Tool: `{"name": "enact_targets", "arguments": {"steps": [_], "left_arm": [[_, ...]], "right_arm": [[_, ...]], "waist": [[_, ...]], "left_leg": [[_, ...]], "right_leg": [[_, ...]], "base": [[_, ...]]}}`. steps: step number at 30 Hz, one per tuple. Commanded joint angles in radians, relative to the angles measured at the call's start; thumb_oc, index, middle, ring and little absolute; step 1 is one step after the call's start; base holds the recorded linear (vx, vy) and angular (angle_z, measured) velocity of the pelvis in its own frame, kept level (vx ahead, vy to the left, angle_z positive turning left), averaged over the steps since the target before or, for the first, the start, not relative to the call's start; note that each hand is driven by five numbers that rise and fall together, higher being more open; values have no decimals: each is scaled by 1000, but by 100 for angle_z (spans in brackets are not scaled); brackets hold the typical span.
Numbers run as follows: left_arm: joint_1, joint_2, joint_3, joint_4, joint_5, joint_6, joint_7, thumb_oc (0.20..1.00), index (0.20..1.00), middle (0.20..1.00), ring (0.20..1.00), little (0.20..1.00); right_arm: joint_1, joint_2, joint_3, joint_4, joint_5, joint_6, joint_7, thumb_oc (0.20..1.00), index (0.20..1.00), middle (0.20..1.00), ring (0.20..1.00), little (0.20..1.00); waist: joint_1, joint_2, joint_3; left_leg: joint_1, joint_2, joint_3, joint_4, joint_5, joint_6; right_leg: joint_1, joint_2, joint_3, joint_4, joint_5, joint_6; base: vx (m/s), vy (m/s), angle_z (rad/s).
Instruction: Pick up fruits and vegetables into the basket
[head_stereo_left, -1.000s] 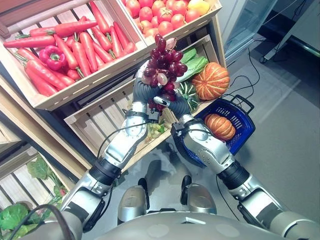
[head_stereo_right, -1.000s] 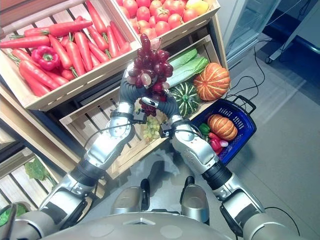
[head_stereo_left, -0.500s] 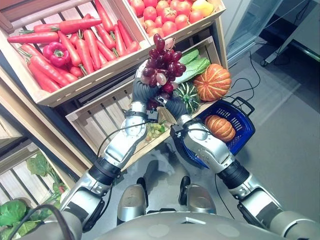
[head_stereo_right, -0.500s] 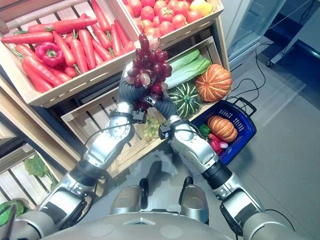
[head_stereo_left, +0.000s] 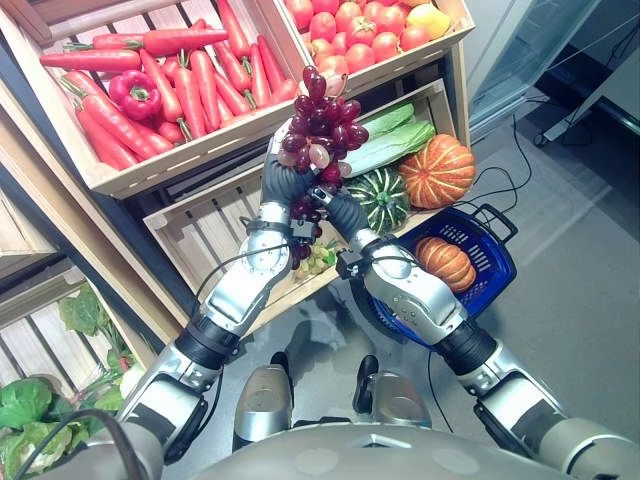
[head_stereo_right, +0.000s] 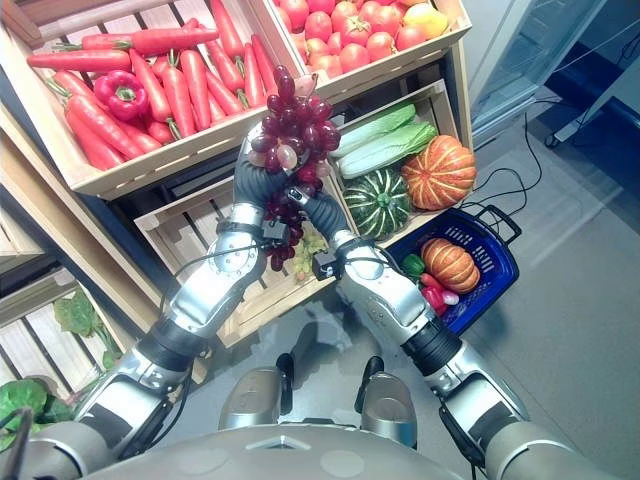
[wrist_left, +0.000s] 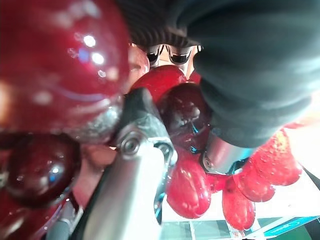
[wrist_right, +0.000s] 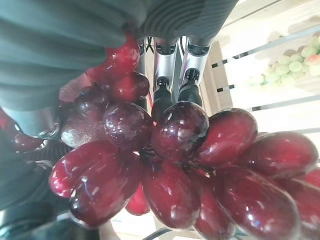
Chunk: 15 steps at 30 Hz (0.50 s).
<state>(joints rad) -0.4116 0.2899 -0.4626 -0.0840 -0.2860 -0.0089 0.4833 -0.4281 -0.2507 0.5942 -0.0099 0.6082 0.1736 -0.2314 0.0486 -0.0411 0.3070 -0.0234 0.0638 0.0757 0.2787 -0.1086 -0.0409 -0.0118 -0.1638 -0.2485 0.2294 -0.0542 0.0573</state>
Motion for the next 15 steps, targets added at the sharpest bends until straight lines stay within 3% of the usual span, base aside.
{"name": "enact_targets", "arguments": {"steps": [1, 15], "left_arm": [[-54, -26, -62, -71, -59, 33, -62, 1000, 1000, 1000, 1000, 1000], [-5, 13, -76, 47, -125, 350, -329, 1000, 1000, 1000, 1000, 1000]], "right_arm": [[-132, 109, 15, -108, 36, -126, 32, 200, 200, 200, 200, 200], [-161, 71, -75, -188, 64, -128, 35, 200, 200, 200, 200, 200]], "waist": [[-14, -21, -9], [-31, 18, -26]], "left_leg": [[71, -5, 73, -18, -69, 42], [82, -4, 86, -29, -57, 38]], "right_leg": [[48, -61, 60, -28, 6, 93], [46, -61, 65, -25, -3, 85]], "base": [[0, 0, 0], [-1, 2, 0]]}}
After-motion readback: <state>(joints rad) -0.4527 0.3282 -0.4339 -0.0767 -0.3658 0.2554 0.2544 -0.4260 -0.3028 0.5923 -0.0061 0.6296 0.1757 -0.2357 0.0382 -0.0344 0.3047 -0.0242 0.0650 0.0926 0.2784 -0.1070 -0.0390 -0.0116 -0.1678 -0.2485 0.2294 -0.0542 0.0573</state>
